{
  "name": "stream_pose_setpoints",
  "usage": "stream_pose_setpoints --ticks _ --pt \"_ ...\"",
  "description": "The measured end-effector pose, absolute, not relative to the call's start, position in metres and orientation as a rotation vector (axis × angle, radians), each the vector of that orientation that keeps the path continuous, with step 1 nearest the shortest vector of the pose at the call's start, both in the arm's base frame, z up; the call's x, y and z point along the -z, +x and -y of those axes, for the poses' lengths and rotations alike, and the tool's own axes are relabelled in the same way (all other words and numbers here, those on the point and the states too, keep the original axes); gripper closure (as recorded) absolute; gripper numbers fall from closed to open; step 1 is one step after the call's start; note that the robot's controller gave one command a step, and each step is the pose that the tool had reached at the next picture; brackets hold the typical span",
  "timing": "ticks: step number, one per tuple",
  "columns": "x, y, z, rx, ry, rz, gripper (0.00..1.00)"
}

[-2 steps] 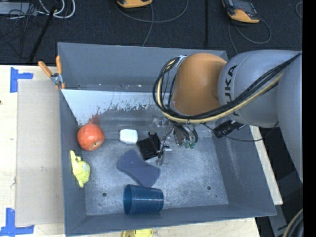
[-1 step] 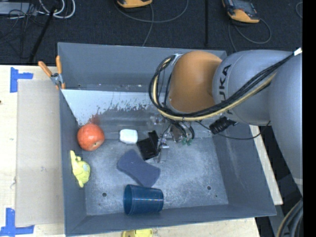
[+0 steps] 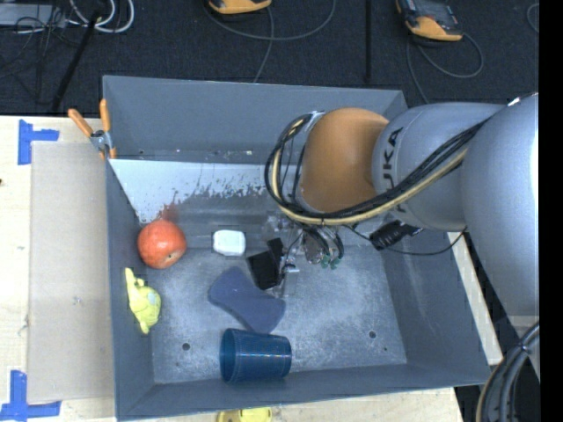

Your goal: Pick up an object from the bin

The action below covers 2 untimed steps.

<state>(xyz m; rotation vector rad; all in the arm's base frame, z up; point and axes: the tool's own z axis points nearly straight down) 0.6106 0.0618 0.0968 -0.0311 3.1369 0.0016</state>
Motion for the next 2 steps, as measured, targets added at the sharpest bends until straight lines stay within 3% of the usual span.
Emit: stream_pose_setpoints --ticks 1,2 --pt "-0.077 0.609 -0.059 0.001 -0.014 -3.145 0.0" --pt "-0.1 0.609 -0.06 0.0 -0.251 -3.131 0.0"
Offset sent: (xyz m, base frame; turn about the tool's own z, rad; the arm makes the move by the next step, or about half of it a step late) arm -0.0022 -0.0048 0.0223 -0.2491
